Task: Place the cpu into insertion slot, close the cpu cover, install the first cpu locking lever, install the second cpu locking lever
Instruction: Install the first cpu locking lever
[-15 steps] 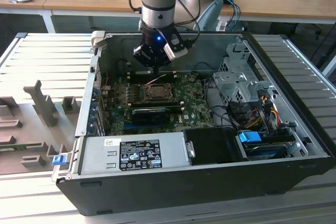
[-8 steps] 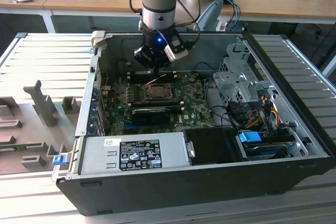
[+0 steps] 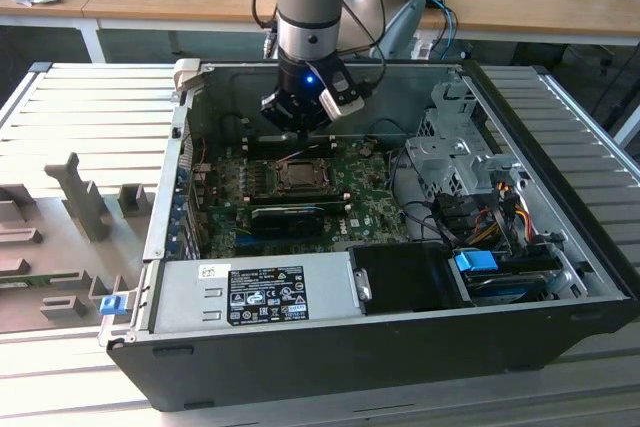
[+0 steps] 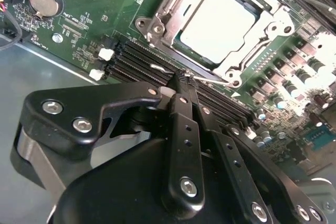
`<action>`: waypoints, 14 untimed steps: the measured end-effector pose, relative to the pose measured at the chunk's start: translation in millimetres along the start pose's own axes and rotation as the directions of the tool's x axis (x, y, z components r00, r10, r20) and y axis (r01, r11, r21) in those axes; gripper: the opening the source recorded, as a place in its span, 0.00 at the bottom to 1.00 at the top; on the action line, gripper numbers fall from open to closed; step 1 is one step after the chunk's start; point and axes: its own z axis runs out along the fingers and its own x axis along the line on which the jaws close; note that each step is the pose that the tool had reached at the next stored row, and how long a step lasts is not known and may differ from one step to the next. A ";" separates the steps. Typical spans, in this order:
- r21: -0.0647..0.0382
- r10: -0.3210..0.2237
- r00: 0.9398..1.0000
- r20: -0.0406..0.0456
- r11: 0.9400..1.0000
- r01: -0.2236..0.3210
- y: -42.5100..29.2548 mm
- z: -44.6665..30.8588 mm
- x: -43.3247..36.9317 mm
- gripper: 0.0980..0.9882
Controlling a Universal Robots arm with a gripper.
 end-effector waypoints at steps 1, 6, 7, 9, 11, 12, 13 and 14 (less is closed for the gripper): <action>0.000 0.000 1.000 0.000 1.000 0.000 -0.1 0.6 -0.8 0.01; 0.000 0.000 1.000 0.000 1.000 0.000 -0.6 4.3 -6.2 0.01; 0.000 0.000 1.000 0.000 1.000 0.000 -0.7 4.6 -6.8 0.01; 0.000 0.000 1.000 0.000 1.000 0.000 -1.6 6.1 -8.5 0.01; 0.000 0.000 1.000 0.000 1.000 0.000 -2.0 7.1 -9.5 0.01; 0.000 0.000 1.000 0.000 1.000 0.000 -2.0 7.9 -9.9 0.01; 0.000 0.000 1.000 0.000 1.000 0.000 -2.2 8.8 -9.9 0.01; 0.000 0.000 1.000 0.000 1.000 0.000 -2.2 9.4 -10.0 0.01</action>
